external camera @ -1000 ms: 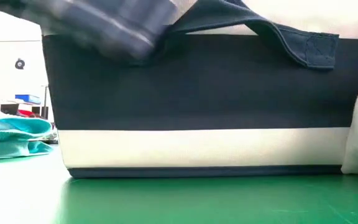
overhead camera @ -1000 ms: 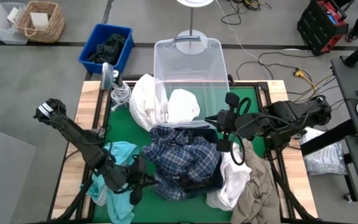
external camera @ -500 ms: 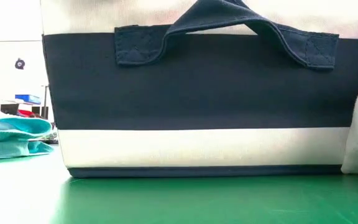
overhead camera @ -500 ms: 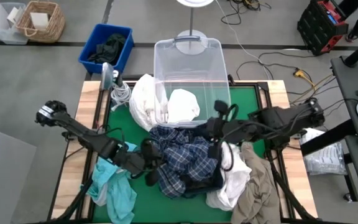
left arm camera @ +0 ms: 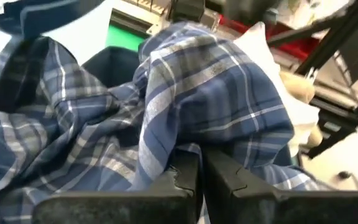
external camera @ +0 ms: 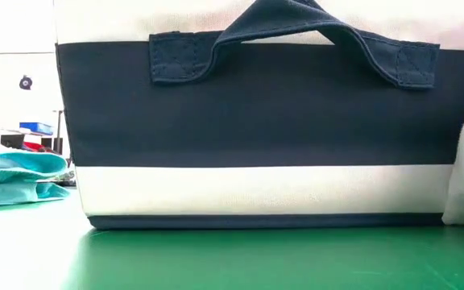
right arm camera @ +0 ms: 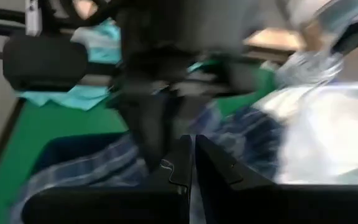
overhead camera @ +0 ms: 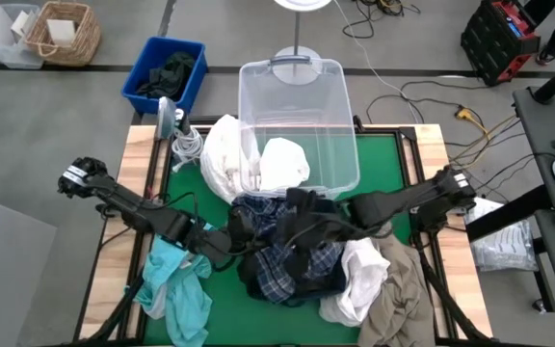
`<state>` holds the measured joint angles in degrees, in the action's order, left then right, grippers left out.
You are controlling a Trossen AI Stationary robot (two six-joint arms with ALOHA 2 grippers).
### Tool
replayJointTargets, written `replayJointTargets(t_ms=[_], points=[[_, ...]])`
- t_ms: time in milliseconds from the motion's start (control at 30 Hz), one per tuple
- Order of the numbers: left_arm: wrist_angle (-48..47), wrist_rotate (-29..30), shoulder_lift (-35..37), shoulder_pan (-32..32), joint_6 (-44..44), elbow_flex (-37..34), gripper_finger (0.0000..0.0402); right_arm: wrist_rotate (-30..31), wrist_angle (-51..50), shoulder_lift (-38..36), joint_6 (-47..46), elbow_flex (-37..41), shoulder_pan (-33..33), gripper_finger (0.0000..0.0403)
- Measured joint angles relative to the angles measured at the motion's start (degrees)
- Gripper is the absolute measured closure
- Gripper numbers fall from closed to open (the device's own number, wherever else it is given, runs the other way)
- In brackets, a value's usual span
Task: Sort clothes
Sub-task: Put the patterned shirt into the blue laundry organizer
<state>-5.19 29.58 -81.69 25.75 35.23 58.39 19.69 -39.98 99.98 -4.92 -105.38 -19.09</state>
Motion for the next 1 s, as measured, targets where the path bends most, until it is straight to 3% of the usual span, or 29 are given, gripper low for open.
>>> replayJointTargets(t_ms=[167, 367, 500, 800, 1000], points=[[-0.4, 1.3, 0.0, 0.0, 6.5, 0.0, 0.0401, -6.7, -0.5, 2.7, -6.0, 0.1, 0.0, 0.039], [-4.2, 1.1, 0.1, 0.0, 7.6, 2.5, 0.0401, -8.3, -4.4, 5.3, -9.6, 0.1, 0.0, 0.039], [-18.5, -1.2, 0.2, 0.1, 7.9, 8.7, 0.0401, -8.7, -10.0, 8.2, -10.5, 0.1, -0.1, 0.039], [-53.1, -5.0, 0.2, 1.0, 7.0, 23.8, 0.0401, -11.1, -10.9, 11.9, -12.1, 0.2, 0.0, 0.039], [-67.0, -4.4, 0.8, 3.9, 8.4, 25.6, 0.0401, -12.5, -12.2, 12.4, -13.6, 1.1, 0.0, 0.0391]])
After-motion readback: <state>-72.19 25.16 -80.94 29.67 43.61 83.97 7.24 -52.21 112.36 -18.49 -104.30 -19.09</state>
